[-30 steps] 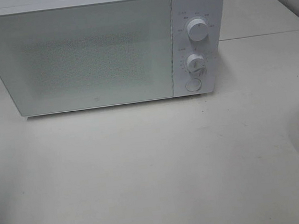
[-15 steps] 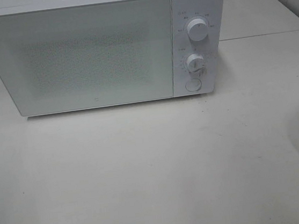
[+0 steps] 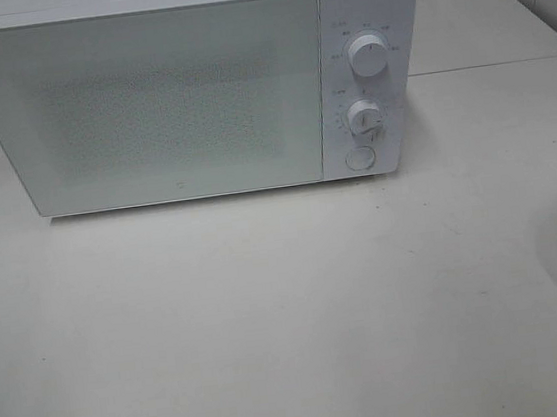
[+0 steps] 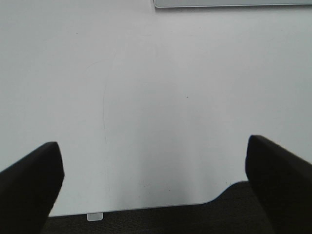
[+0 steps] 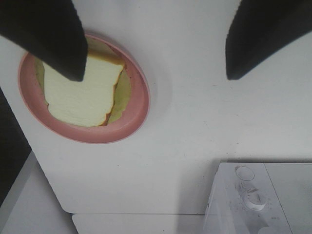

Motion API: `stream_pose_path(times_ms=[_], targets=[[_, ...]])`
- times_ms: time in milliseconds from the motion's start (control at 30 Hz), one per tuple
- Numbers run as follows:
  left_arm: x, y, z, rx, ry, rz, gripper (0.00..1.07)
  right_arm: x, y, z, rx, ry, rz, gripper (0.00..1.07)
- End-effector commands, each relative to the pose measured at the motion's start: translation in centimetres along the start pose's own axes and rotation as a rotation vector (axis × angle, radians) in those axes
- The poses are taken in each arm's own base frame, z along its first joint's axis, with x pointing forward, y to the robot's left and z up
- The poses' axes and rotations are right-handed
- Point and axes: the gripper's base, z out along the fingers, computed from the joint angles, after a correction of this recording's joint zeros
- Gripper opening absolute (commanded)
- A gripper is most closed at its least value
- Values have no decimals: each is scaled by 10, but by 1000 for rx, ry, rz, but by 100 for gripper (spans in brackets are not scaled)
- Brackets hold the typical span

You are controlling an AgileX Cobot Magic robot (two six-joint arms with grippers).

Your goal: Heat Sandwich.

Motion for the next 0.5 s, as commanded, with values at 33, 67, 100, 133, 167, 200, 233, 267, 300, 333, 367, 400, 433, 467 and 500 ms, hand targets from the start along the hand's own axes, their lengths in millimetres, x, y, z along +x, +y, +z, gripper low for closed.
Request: stream_pose_path(times_ms=[33, 67, 100, 133, 167, 200, 233, 267, 300, 333, 367, 400, 433, 467, 500], targets=[[0, -1, -1, 7, -21, -4, 96, 2, 0, -3, 8, -33, -5, 75], [0, -1, -1, 7, -21, -4, 96, 2, 0, -3, 8, -33, -5, 75], [0, 0, -1, -1, -23, -10, 96, 2, 0, -3, 8, -33, -5, 75], [0, 0, -1, -1, -23, -10, 96, 2, 0, -3, 8, -33, -5, 75], [0, 0, -1, -10, -25, -21, 96, 2, 0, -3, 8, -33, -5, 75], [0, 0, -1, -21, -25, -29, 96, 2, 0, -3, 8, -33, -5, 75], [0, 0, -1, -27, -26, -34, 96, 2, 0, -3, 8, -33, -5, 75], [0, 1, -2, -36, -36, -41, 96, 2, 0, -3, 8, -33, -5, 75], [0, 1, -2, -36, -36, -41, 96, 2, 0, -3, 8, -33, -5, 75], [1, 1, -4, -38, -45, -41, 96, 2, 0, -3, 8, -33, -5, 75], [3, 0, -6, -37, -63, -39, 96, 2, 0, -3, 8, -33, -5, 75], [4, 0, -9, -37, -82, -38, 96, 2, 0, -3, 8, -33, -5, 75], [11, -1, -17, -37, -151, -32, 96, 2, 0, -3, 8, -33, -5, 75], [11, -1, -17, -37, -151, -32, 96, 2, 0, -3, 8, -33, -5, 75], [14, -1, -21, -37, -178, -30, 96, 2, 0, -3, 8, -33, -5, 75]])
